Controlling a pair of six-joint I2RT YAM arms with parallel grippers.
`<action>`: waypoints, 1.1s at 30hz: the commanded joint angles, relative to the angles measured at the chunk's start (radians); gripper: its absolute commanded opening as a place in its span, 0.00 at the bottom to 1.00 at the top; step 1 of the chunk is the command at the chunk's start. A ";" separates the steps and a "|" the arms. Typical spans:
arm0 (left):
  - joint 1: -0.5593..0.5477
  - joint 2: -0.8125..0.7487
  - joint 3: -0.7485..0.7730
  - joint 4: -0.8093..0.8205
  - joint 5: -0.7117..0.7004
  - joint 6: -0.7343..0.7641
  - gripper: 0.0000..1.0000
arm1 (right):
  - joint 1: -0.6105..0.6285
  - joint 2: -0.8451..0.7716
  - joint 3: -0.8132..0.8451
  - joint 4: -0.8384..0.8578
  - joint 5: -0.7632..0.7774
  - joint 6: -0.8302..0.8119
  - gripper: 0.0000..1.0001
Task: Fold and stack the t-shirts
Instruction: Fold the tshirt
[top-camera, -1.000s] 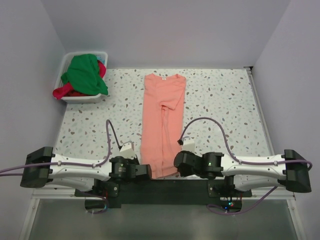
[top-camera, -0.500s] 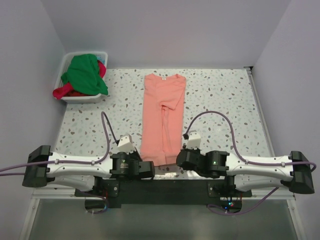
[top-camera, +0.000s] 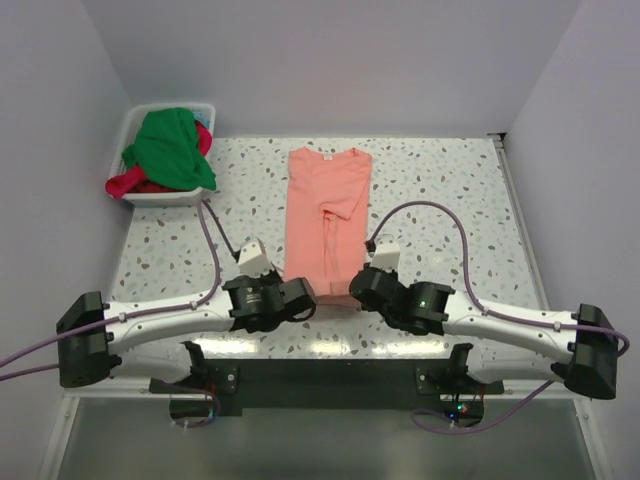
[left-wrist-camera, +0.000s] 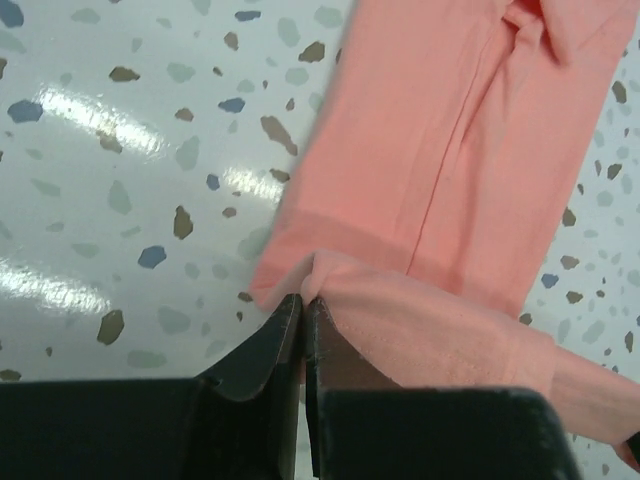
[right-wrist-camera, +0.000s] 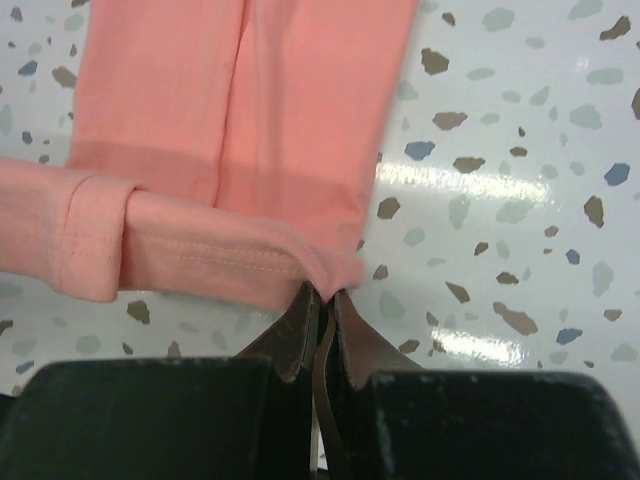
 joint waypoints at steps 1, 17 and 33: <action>0.096 0.043 0.067 0.181 -0.045 0.273 0.00 | -0.088 0.023 0.059 0.095 0.015 -0.126 0.00; 0.409 0.325 0.268 0.499 0.054 0.663 0.00 | -0.380 0.288 0.216 0.342 -0.160 -0.360 0.00; 0.604 0.612 0.452 0.681 0.212 0.852 0.00 | -0.583 0.674 0.486 0.425 -0.290 -0.409 0.00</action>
